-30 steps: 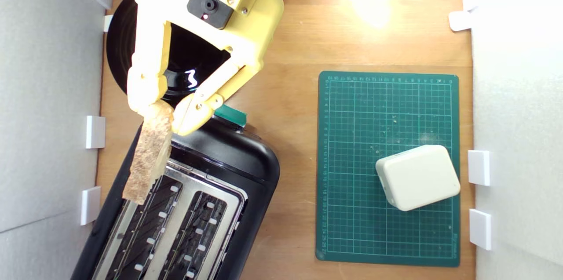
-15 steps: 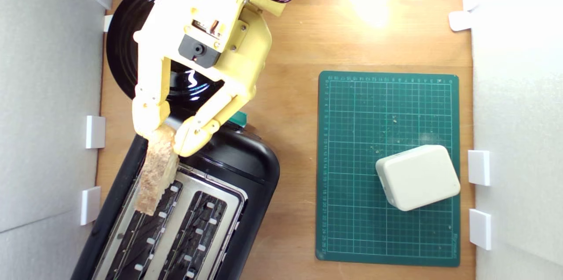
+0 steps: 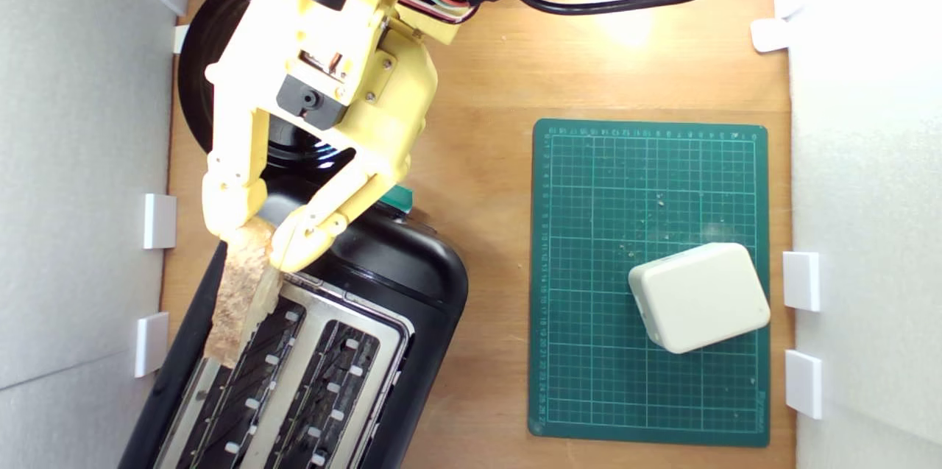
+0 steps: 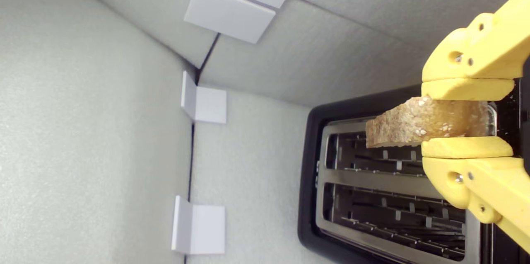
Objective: Pick bread and place in toaster
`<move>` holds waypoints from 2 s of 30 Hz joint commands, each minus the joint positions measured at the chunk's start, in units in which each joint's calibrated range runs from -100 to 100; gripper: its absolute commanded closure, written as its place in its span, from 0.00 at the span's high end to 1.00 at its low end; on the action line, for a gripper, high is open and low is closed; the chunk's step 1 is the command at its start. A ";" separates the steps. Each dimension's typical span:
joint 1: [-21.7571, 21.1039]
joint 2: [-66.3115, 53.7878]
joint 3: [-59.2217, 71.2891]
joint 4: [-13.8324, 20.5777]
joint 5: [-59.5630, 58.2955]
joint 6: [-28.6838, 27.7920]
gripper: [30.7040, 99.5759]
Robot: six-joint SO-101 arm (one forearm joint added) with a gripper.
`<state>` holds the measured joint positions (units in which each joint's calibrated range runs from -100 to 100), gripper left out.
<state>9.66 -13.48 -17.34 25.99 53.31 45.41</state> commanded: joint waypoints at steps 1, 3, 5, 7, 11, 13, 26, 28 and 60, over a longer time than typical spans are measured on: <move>1.30 0.75 -3.23 -0.51 -0.66 0.45 0.26; 1.54 1.34 -3.23 -1.33 -0.66 0.29 0.26; 1.62 1.58 -3.23 -2.60 -1.17 0.39 0.26; 1.62 1.75 -3.23 -2.96 -2.62 0.34 0.26; 1.54 1.92 -3.23 -2.96 -2.88 0.34 0.26; 1.46 1.92 -3.14 -2.96 -2.88 0.34 0.26; 2.51 7.74 -3.14 -3.87 -2.96 0.39 0.26; 2.67 9.49 -3.23 -4.59 -2.96 0.39 0.26; 5.98 16.98 -3.23 -7.58 -7.66 0.50 0.50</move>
<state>14.87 4.41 -19.00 18.88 45.93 45.61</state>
